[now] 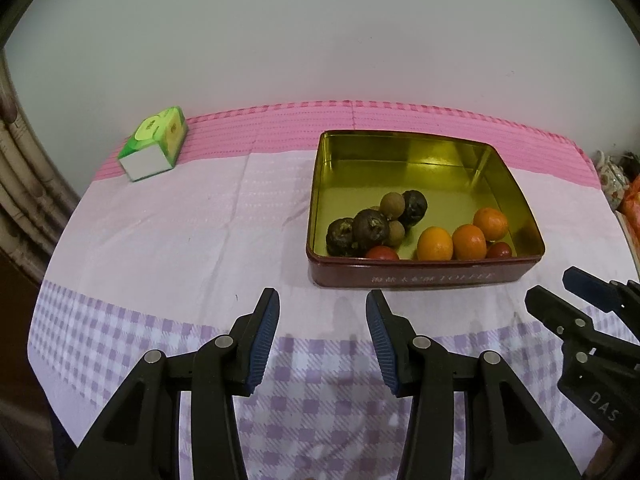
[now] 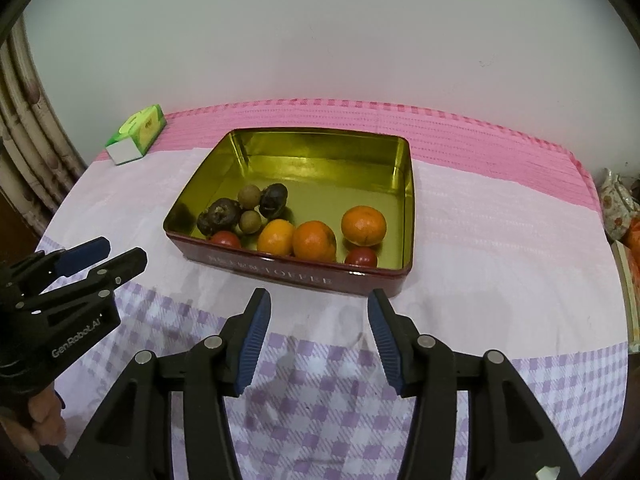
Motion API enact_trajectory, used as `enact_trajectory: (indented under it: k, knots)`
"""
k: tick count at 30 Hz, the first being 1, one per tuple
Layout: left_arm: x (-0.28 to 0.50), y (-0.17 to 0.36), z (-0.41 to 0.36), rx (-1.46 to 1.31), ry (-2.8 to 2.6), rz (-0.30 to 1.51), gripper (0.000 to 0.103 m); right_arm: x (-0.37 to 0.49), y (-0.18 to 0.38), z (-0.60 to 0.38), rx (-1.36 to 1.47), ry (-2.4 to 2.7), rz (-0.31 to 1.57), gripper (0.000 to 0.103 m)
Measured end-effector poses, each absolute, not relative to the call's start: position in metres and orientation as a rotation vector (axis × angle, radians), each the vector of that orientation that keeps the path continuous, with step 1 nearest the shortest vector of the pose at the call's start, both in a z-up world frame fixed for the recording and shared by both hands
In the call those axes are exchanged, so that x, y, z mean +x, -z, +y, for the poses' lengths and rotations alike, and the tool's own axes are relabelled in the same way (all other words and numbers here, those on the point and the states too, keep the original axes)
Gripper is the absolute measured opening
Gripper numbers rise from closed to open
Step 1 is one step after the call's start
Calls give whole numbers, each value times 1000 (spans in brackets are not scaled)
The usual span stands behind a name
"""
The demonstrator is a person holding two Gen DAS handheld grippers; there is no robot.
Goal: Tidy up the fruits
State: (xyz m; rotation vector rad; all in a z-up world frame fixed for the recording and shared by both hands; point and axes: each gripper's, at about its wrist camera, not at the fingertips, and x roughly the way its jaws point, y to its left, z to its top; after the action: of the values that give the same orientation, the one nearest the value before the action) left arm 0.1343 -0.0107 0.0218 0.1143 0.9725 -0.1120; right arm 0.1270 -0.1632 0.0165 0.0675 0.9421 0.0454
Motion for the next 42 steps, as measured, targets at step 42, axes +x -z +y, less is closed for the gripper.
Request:
enact_trajectory:
  k: [42]
  knots:
    - [130,-18,-20,109,129,993,47,120,-6,-155,66,-59,984,49]
